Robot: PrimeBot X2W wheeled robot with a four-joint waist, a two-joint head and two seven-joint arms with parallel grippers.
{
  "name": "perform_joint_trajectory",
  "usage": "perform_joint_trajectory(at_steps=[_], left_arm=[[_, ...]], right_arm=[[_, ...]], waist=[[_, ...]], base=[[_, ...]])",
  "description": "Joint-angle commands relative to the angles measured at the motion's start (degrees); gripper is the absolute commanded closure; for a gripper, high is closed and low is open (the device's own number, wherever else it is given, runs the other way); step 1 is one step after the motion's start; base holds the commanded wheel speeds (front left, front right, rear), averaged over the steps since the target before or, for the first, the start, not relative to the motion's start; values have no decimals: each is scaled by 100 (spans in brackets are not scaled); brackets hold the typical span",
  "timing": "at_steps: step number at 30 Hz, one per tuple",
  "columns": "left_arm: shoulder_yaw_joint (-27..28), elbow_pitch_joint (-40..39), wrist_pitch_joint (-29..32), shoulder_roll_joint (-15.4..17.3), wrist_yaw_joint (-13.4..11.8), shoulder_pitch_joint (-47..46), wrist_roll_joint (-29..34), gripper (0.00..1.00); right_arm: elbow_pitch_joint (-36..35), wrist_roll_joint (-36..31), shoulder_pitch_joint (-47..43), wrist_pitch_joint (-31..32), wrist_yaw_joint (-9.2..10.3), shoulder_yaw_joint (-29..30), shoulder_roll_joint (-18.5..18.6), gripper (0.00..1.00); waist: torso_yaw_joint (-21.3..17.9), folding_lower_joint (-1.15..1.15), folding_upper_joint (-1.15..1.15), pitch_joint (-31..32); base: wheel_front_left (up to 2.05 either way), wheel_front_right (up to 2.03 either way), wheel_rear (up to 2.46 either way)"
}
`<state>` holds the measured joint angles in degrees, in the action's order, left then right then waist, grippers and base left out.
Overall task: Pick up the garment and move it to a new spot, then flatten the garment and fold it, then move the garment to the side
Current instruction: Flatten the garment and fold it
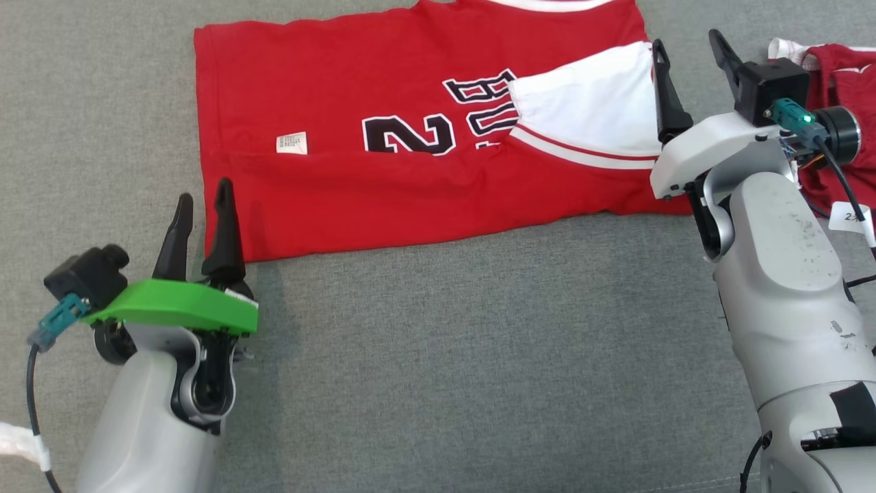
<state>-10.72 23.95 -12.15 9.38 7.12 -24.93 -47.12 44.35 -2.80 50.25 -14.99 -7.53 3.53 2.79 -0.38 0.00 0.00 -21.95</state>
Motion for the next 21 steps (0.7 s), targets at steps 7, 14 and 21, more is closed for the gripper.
perform_joint_trajectory(at_steps=[7, 14, 21], left_arm=[[-42, -268, 412, 206, -235, 691, -102, 0], [4, -378, 970, 257, -559, 1005, -344, 0], [112, -491, 1143, 223, -715, 986, -545, 0]], right_arm=[[-526, -78, -594, -22, 9, 66, 20, 0], [-927, 101, -1237, 54, 9, -2, 22, 0], [-1508, 319, -1795, 490, 9, -106, 22, 0]], waist=[[-94, 0, 0, 376], [-230, 0, 0, 467], [-410, 0, 0, 344]], base=[[0, 0, 0], [0, 0, 0], [0, 0, 0]])
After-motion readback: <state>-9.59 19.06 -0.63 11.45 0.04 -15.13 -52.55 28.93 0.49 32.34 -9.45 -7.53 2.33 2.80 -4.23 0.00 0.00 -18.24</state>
